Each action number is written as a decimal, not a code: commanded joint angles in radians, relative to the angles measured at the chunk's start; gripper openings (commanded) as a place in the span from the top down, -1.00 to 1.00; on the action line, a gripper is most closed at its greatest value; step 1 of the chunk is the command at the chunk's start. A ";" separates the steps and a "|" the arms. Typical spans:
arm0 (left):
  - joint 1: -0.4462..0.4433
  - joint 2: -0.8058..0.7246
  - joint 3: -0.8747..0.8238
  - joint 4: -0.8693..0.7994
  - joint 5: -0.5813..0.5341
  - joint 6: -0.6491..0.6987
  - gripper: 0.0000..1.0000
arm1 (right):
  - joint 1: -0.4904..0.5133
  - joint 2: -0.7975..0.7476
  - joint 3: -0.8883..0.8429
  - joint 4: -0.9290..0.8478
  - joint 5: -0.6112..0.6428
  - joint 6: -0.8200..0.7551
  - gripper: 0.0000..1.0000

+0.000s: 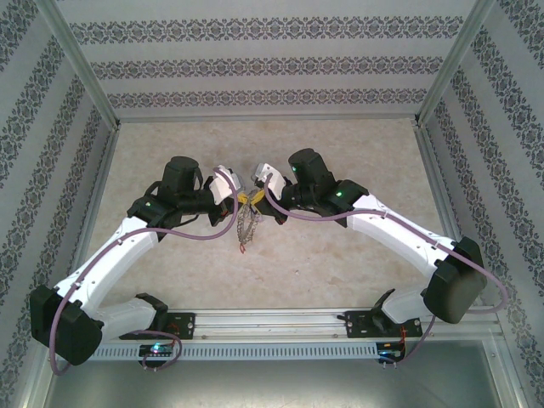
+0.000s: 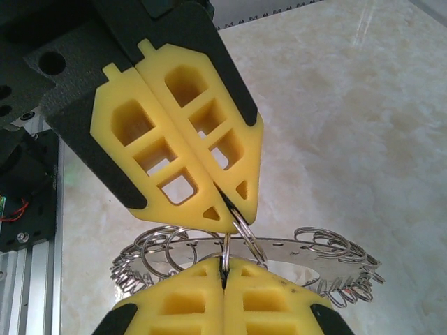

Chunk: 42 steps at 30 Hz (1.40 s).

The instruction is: Put the keys on the keyring

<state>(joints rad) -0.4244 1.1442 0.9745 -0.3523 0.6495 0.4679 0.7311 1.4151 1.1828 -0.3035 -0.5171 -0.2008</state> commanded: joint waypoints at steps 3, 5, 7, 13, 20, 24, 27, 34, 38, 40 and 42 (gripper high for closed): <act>-0.008 -0.003 0.007 0.042 0.018 -0.001 1.00 | 0.009 -0.006 0.013 0.046 -0.018 0.034 1.00; -0.007 -0.003 0.007 0.048 0.021 -0.007 1.00 | 0.009 -0.007 0.012 0.047 -0.012 0.045 1.00; -0.007 -0.004 0.005 0.052 0.024 -0.011 1.00 | 0.011 -0.004 0.017 0.043 -0.012 0.053 1.00; -0.007 -0.002 0.007 0.052 0.029 -0.014 1.00 | 0.021 0.012 0.021 0.048 -0.001 0.074 1.00; -0.007 0.005 0.008 0.052 0.031 -0.015 1.00 | 0.039 0.036 0.052 0.040 0.040 0.113 1.00; -0.008 0.010 0.013 0.049 0.030 -0.017 1.00 | 0.053 0.035 0.055 0.052 0.058 0.119 1.00; -0.008 0.009 0.012 0.047 0.029 -0.017 1.00 | 0.055 0.023 0.042 0.071 0.065 0.125 1.00; -0.007 -0.008 0.002 0.057 0.033 -0.008 1.00 | 0.055 0.025 0.057 0.058 0.111 0.192 1.00; -0.008 -0.008 0.003 0.050 0.032 -0.002 1.00 | 0.057 0.021 0.056 0.077 0.100 0.216 1.00; -0.008 -0.007 0.006 0.049 0.032 -0.003 1.00 | 0.061 0.015 0.055 0.085 0.082 0.207 1.00; -0.008 -0.005 0.006 0.049 0.030 -0.006 1.00 | 0.066 0.008 0.052 0.092 0.061 0.182 1.00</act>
<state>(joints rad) -0.4232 1.1545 0.9745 -0.3527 0.6155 0.4637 0.7731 1.4364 1.2041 -0.2928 -0.4126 -0.0204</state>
